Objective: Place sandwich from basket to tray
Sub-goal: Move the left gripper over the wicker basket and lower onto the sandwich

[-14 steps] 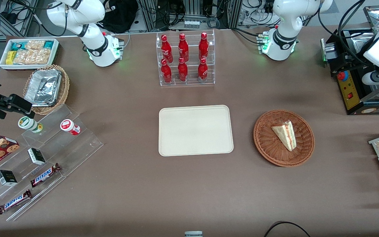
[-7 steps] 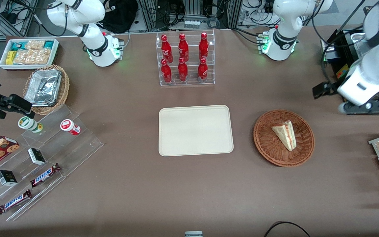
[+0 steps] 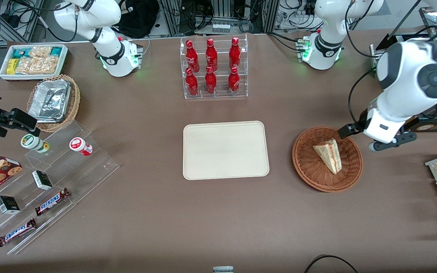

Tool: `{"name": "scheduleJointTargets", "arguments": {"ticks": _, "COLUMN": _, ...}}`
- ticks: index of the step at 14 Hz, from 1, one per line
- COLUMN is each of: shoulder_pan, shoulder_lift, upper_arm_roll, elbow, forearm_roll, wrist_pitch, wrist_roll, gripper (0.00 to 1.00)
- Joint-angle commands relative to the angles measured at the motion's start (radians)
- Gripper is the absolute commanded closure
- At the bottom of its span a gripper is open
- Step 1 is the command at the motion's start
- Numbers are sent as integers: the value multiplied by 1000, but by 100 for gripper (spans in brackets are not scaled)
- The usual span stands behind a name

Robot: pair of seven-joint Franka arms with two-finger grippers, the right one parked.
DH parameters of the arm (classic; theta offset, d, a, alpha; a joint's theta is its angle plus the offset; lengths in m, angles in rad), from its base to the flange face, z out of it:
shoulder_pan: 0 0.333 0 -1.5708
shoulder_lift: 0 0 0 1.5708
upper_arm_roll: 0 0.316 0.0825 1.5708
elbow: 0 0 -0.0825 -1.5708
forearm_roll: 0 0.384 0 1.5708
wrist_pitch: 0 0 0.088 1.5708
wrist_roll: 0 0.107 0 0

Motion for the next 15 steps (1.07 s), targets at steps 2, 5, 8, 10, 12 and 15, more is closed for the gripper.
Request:
{"name": "scheduleJointTargets", "arguments": {"ticks": 2, "shoulder_pan": -2, "shoulder_lift": -27, "upper_arm_roll": -1, "elbow": -163, "forearm_roll": -23, "wrist_pitch": 193, "wrist_roll": -96, "gripper": 0}}
{"name": "scheduleJointTargets", "arguments": {"ticks": 5, "shoulder_pan": -4, "shoulder_lift": 13, "upper_arm_roll": -3, "elbow": -196, "forearm_roll": -22, "wrist_pitch": 267, "wrist_roll": -99, "gripper": 0}}
{"name": "scheduleJointTargets", "arguments": {"ticks": 8, "shoulder_pan": -4, "shoulder_lift": 66, "upper_arm_roll": -1, "elbow": -198, "forearm_roll": -22, "wrist_pitch": 310, "wrist_roll": -100, "gripper": 0}}
{"name": "scheduleJointTargets", "arguments": {"ticks": 10, "shoulder_pan": -7, "shoulder_lift": 114, "upper_arm_roll": -1, "elbow": -198, "forearm_roll": -22, "wrist_pitch": 371, "wrist_roll": -108, "gripper": 0}}
{"name": "scheduleJointTargets", "arguments": {"ticks": 12, "shoulder_pan": -13, "shoulder_lift": 149, "upper_arm_roll": -1, "elbow": -198, "forearm_roll": -20, "wrist_pitch": 405, "wrist_roll": -108, "gripper": 0}}
{"name": "scheduleJointTargets", "arguments": {"ticks": 15, "shoulder_pan": -13, "shoulder_lift": 195, "upper_arm_roll": -1, "elbow": -198, "forearm_roll": -20, "wrist_pitch": 443, "wrist_roll": -106, "gripper": 0}}
